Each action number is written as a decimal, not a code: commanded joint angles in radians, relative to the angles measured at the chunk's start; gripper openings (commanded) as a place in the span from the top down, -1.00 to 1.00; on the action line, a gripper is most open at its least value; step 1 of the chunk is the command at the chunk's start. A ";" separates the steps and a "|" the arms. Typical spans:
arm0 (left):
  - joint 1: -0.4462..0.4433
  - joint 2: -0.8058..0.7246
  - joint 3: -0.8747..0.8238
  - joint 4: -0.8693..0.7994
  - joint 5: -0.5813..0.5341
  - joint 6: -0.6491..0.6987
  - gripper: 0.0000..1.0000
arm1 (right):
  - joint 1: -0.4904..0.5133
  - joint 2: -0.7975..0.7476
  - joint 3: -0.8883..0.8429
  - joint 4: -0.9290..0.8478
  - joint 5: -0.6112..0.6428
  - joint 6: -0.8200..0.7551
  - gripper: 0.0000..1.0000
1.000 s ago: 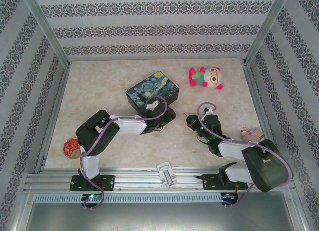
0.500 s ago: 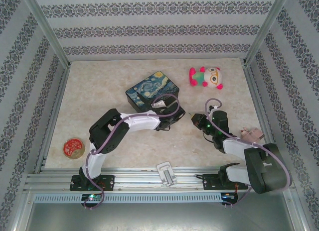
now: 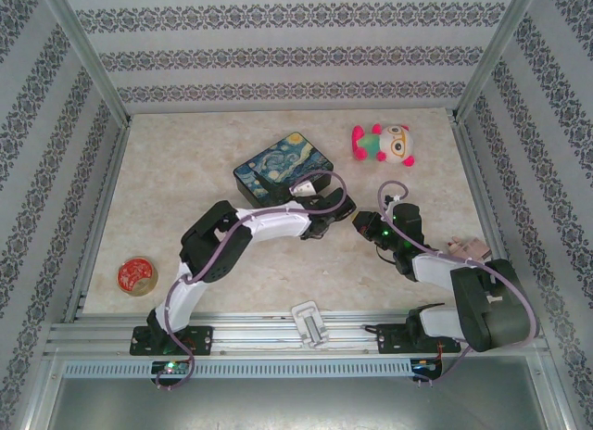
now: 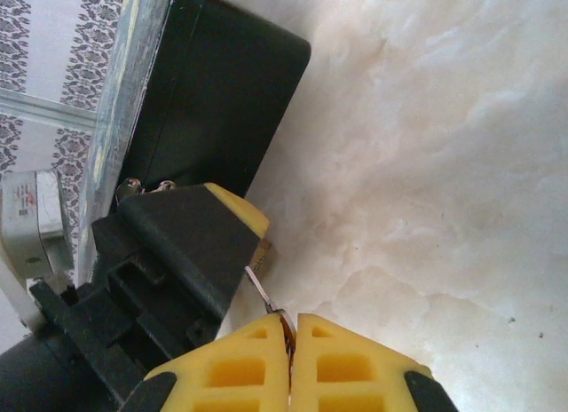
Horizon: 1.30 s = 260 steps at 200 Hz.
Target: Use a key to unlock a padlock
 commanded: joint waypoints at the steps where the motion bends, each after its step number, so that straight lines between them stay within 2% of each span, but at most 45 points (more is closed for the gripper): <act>1: 0.020 0.045 0.049 -0.121 -0.076 0.013 -0.59 | -0.009 0.004 0.021 0.028 -0.009 -0.019 1.00; 55: 0.031 0.117 0.206 -0.285 -0.127 0.020 -0.32 | -0.011 0.001 0.021 0.030 -0.011 -0.017 1.00; 86: 0.031 0.152 0.282 -0.358 -0.146 0.037 -0.26 | -0.011 0.002 0.018 0.032 -0.012 -0.016 1.00; 118: 0.031 0.158 0.277 -0.359 -0.115 0.040 -0.21 | -0.013 -0.003 0.015 0.033 -0.009 -0.015 1.00; 142: 0.031 0.164 0.271 -0.360 -0.099 0.037 -0.07 | -0.013 0.000 0.011 0.035 -0.008 -0.014 1.00; 224: 0.031 0.193 0.279 -0.327 -0.093 0.075 -0.04 | -0.013 0.002 0.010 0.041 -0.005 -0.010 1.00; 249: 0.033 0.195 0.278 -0.322 -0.090 0.072 0.12 | -0.013 0.005 0.009 0.041 -0.005 -0.011 1.00; 260: 0.034 0.193 0.279 -0.321 -0.084 0.069 0.25 | -0.013 0.006 0.007 0.041 -0.005 -0.011 1.00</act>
